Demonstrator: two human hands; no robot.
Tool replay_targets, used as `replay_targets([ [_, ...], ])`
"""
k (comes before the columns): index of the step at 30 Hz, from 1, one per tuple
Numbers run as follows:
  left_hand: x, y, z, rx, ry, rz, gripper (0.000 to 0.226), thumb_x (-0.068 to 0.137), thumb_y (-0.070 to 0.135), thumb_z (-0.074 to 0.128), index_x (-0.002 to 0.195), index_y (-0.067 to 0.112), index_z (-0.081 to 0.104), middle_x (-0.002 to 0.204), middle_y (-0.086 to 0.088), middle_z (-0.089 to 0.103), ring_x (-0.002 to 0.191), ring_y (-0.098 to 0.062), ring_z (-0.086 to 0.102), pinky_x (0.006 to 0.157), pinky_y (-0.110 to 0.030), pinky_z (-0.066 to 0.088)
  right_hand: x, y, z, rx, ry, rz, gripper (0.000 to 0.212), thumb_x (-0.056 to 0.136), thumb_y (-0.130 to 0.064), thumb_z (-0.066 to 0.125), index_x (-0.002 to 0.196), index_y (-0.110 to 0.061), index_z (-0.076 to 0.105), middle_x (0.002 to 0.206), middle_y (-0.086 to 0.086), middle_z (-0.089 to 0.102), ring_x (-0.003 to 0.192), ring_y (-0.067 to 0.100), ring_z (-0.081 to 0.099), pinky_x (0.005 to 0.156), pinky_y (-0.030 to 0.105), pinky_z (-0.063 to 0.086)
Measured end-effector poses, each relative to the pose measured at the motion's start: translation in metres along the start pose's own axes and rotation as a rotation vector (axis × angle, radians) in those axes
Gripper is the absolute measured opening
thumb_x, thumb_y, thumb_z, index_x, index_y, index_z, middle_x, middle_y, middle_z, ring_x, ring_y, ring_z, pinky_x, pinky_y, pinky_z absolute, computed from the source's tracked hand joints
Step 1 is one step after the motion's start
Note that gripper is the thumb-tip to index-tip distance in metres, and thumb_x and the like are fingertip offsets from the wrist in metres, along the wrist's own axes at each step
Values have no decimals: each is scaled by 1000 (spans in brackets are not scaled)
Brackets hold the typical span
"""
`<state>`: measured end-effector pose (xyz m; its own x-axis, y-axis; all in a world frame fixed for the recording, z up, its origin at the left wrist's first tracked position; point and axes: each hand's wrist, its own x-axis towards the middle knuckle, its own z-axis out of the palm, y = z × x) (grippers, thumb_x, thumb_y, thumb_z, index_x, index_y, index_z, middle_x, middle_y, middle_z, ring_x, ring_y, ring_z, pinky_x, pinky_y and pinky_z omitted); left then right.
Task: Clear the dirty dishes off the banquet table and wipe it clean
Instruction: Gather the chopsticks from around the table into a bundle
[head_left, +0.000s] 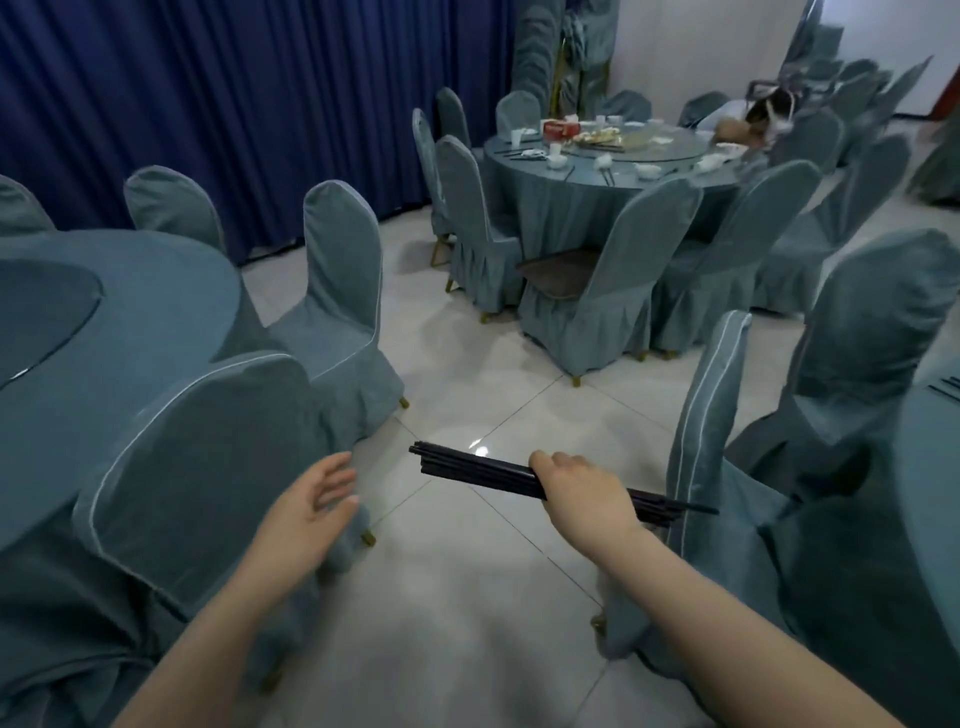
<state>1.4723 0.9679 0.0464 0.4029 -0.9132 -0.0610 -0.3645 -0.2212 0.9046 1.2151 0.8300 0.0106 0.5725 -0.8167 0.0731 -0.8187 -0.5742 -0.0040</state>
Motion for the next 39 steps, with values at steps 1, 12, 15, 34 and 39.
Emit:
replay_targets([
  [1,23,4,6,-6,-10,-1,46,90,-6,54,134,3,44,125,-14,56,112,-18,54,98,-27,38,16,12,2,-11,3,4,32,87,-7,48,116,-18,42,98,2,57,84,24,55,55,33,32],
  [12,277,34,93,-24,-218,103,44,92,1,53,134,13,46,123,-4,58,112,-16,56,97,-29,39,161,139,14,-74,-88,242,20,87,-7,43,104,-17,41,91,3,58,76,28,58,52,33,30],
  [15,361,56,133,-26,-366,161,44,93,4,54,134,16,46,123,-3,57,114,-17,55,96,-28,39,195,177,1,-84,-74,382,21,87,-9,42,105,-19,42,89,2,57,75,29,58,55,33,30],
  [34,663,289,479,162,-943,777,51,89,13,61,134,30,44,125,15,52,114,-5,51,92,-18,38,237,518,-58,230,236,1394,12,80,-19,53,68,-24,51,64,-3,56,61,19,55,44,28,36],
  [39,704,343,566,91,-1015,795,50,90,11,58,135,28,44,124,12,56,115,-6,52,98,-25,40,248,588,-49,322,302,1570,19,80,-24,55,62,-24,47,59,-3,54,58,18,53,44,26,31],
])
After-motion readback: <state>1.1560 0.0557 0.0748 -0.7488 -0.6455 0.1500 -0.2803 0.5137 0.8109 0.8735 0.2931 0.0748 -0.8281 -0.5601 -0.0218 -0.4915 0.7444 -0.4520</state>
